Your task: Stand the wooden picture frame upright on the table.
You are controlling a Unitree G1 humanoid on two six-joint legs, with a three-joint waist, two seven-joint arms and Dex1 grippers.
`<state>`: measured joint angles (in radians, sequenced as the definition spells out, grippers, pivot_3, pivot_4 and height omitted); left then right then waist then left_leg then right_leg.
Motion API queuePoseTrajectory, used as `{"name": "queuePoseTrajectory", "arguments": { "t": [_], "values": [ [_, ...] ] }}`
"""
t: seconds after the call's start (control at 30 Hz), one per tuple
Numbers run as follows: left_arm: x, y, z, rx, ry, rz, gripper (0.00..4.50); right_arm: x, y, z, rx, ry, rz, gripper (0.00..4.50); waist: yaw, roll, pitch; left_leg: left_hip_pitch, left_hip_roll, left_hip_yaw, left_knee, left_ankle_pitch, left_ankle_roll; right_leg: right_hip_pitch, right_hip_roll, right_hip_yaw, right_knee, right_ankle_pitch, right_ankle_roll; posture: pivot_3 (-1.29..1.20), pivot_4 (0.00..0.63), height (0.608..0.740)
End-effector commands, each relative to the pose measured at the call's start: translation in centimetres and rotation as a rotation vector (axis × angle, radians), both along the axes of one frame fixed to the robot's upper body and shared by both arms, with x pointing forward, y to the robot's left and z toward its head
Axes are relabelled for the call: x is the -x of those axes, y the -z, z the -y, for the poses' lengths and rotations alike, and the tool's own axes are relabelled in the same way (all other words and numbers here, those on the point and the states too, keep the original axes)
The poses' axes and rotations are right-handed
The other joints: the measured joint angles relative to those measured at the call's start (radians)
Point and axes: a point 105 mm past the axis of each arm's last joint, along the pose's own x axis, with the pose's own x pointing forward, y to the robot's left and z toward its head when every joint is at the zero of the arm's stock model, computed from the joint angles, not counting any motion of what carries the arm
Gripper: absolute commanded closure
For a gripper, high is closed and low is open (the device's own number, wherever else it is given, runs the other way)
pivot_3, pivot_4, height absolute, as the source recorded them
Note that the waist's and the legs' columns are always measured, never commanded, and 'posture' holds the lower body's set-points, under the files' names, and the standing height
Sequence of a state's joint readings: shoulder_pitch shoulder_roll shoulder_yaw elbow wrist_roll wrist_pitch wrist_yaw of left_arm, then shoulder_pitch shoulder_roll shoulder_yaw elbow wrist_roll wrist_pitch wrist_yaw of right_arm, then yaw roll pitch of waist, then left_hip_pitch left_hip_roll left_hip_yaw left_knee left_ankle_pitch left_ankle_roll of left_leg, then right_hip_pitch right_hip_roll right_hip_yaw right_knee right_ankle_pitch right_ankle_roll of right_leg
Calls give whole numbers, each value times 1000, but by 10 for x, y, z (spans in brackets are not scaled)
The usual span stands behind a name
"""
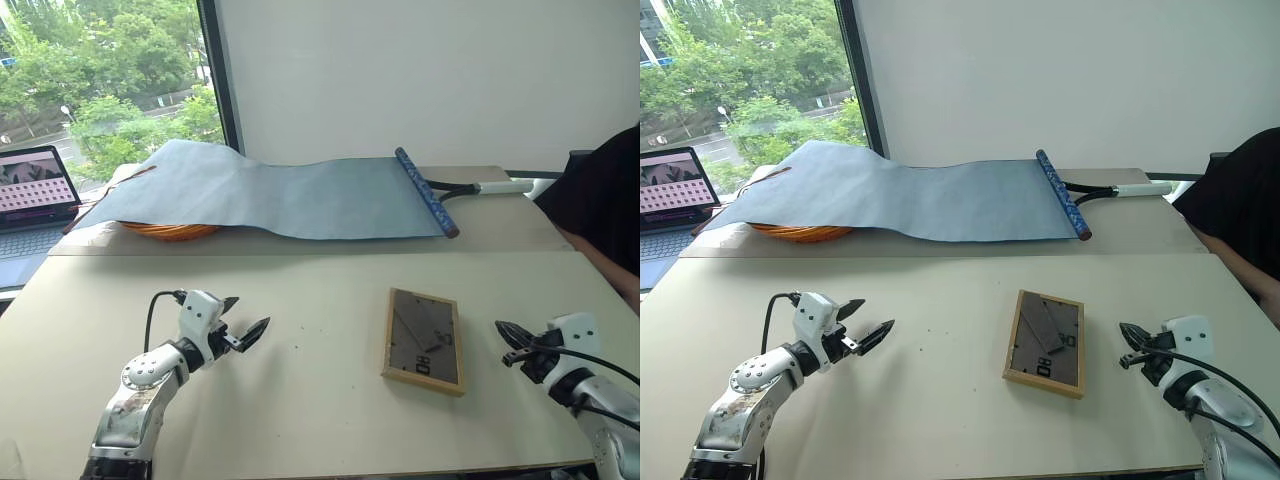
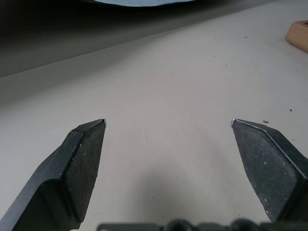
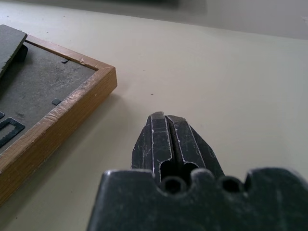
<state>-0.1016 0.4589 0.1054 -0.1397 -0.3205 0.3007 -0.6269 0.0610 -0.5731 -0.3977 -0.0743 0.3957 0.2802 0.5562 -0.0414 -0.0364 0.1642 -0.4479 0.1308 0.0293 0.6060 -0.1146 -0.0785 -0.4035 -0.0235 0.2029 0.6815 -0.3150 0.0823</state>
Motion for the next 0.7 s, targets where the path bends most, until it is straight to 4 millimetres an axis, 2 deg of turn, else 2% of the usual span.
{"name": "queuePoseTrajectory", "arguments": {
  "t": [0.03,0.13,0.27,0.33,0.37,0.43,0.47,0.5,0.53,0.67,0.7],
  "values": [
    [0,-2,5,36,54,-1,0,-2,-13,0,13,2,37,4468,0,0,0,0,0,0,0,0,0,0,0,0,0,0,0,0,150,694],
    [-2,-2,4,61,137,-23,0,-3,-26,0,30,-24,65,4468,0,0,0,0,0,0,0,0,0,0,0,0,0,0,0,0,150,694],
    [1,-14,9,88,280,-51,0,3,-43,-2,119,-121,73,4468,0,0,0,-1,0,0,0,0,0,-1,0,0,0,0,0,0,150,694],
    [1,-21,13,85,333,-53,524,6,-50,2,149,-140,61,4500,1,0,0,-1,0,0,0,0,0,0,0,-1,0,-1,1,0,150,694],
    [2,-24,17,71,374,-55,604,7,-53,4,161,-147,46,4500,1,0,0,-1,0,-1,0,0,0,0,0,-1,0,-1,1,0,150,694],
    [2,-27,26,35,427,-63,1211,9,-52,6,211,-168,-2,4500,2,0,0,-1,0,-1,0,0,0,0,0,-1,0,-1,1,0,150,694],
    [0,-27,30,18,445,-70,1735,10,-50,6,249,-181,-36,4500,3,0,0,-1,-1,-1,0,0,0,0,0,-1,0,-1,2,0,150,694],
    [-1,-27,35,2,465,-79,1986,10,-49,6,274,-188,-58,4500,4,0,0,-1,-1,-1,0,0,0,0,-1,-1,0,-1,2,0,150,694],
    [-3,-24,47,-24,499,-96,2536,11,-46,6,301,-202,-98,4500,5,0,0,-1,-1,-1,1,0,0,0,-1,-1,0,-1,2,0,150,694],
    [-7,-17,80,-92,582,-145,4008,11,-38,3,363,-248,-193,4500,4,0,0,-1,-2,-2,2,0,0,1,-1,-1,0,-1,2,0,150,694],
    [-8,-16,91,-99,608,-147,4195,10,-35,1,372,-261,-208,4500,4,0,0,-1,-2,-2,2,0,0,1,-1,-1,0,-1,3,0,150,694]
  ]
}}
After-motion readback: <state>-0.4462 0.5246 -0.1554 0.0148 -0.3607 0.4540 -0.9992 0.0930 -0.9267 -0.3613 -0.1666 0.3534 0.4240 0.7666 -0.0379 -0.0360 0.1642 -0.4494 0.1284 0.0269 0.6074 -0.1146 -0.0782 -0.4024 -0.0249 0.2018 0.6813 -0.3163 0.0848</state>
